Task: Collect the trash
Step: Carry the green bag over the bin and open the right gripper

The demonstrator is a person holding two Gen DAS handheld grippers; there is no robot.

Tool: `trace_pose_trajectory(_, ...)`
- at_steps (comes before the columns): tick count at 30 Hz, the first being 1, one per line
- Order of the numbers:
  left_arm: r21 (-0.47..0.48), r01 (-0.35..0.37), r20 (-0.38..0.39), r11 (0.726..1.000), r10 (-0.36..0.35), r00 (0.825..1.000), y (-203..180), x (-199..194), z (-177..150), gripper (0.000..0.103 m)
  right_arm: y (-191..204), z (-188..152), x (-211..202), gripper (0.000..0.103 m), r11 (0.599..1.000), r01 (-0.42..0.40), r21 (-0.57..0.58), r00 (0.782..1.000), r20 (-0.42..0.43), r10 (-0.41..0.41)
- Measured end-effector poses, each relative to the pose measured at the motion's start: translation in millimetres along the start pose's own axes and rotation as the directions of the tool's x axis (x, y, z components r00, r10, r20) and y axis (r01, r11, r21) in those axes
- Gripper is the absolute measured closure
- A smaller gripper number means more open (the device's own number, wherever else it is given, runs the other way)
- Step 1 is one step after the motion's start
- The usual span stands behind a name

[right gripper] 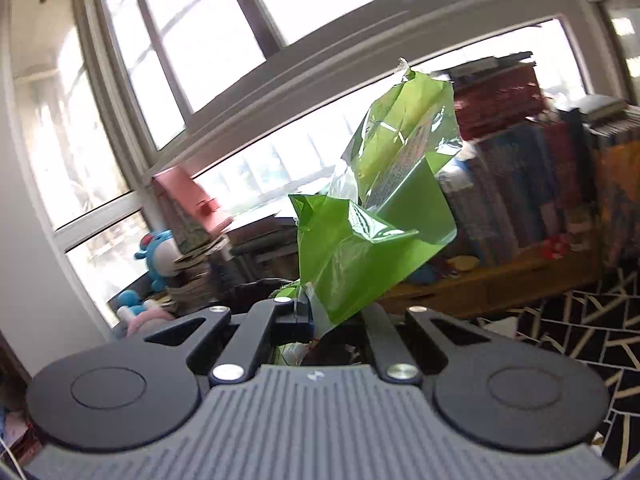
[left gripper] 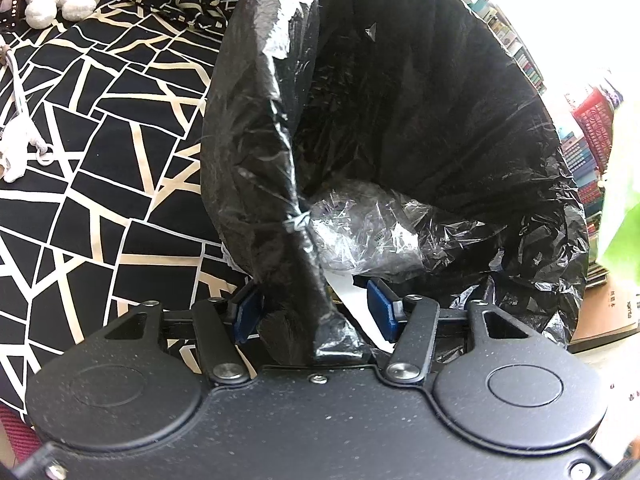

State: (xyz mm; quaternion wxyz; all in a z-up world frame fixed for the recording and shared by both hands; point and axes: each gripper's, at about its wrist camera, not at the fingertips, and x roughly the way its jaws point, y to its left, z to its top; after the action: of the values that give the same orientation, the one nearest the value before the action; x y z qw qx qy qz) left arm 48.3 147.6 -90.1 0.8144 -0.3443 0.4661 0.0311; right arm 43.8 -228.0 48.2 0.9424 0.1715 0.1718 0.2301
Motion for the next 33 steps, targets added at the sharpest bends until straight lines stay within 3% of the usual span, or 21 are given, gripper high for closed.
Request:
trace_pose_trajectory(5, -0.012, 0.007, -0.040, 1.000, -0.007, 0.999, -3.6, 3.7, 14.5, 0.044, 65.4, 5.4, 39.8, 0.097, 0.989, -0.082, -0.124, 0.989, -0.135, 0.065)
trace_pose_trajectory(8, -0.007, 0.012, -0.058, 1.000, -0.012, 0.998, -5.9, 5.3, 19.5, 0.041, 91.7, -4.2, 80.1, 0.097, 0.978, -0.108, -0.178, 0.963, -0.263, 0.059)
trace_pose_trajectory(11, 0.007, 0.021, -0.077, 1.000, -0.021, 0.997, -6.6, 6.6, 23.9, 0.039, 108.0, -19.2, 120.6, 0.097, 0.972, -0.111, -0.209, 0.907, -0.422, 0.013)
trace_pose_trajectory(15, 0.031, 0.021, -0.103, 0.999, -0.018, 0.995, -10.2, 8.5, 28.3, 0.039, 109.6, -37.6, 175.3, 0.097, 0.971, -0.068, -0.227, 0.794, -0.602, -0.085)
trace_pose_trajectory(18, 0.037, 0.018, -0.121, 0.999, -0.014, 0.993, -11.4, 12.3, 34.1, 0.038, 108.4, -48.3, 212.1, 0.097, 0.970, -0.013, -0.242, 0.713, -0.683, -0.161)
trace_pose_trajectory(23, 0.013, 0.056, -0.150, 0.998, -0.053, 0.987, -9.7, 19.3, 46.3, 0.029, 116.3, -66.7, 262.6, 0.096, 0.951, 0.013, -0.309, 0.581, -0.772, -0.259)
trace_pose_trajectory(27, 0.003, 0.056, -0.169, 0.998, -0.055, 0.984, -10.7, 22.4, 52.2, 0.028, 118.1, -85.2, 288.1, 0.095, 0.942, 0.020, -0.334, 0.524, -0.799, -0.294)
trace_pose_trajectory(30, 0.003, 0.053, -0.180, 0.999, -0.052, 0.982, -11.0, 24.0, 55.5, 0.028, 114.7, -93.3, 297.7, 0.090, 0.942, 0.031, -0.334, 0.498, -0.812, -0.305)
trace_pose_trajectory(33, 0.004, 0.051, -0.184, 0.999, -0.049, 0.982, -10.1, 24.0, 56.3, 0.028, 113.3, -92.4, 296.1, 0.065, 0.943, 0.035, -0.330, 0.497, -0.813, -0.303)
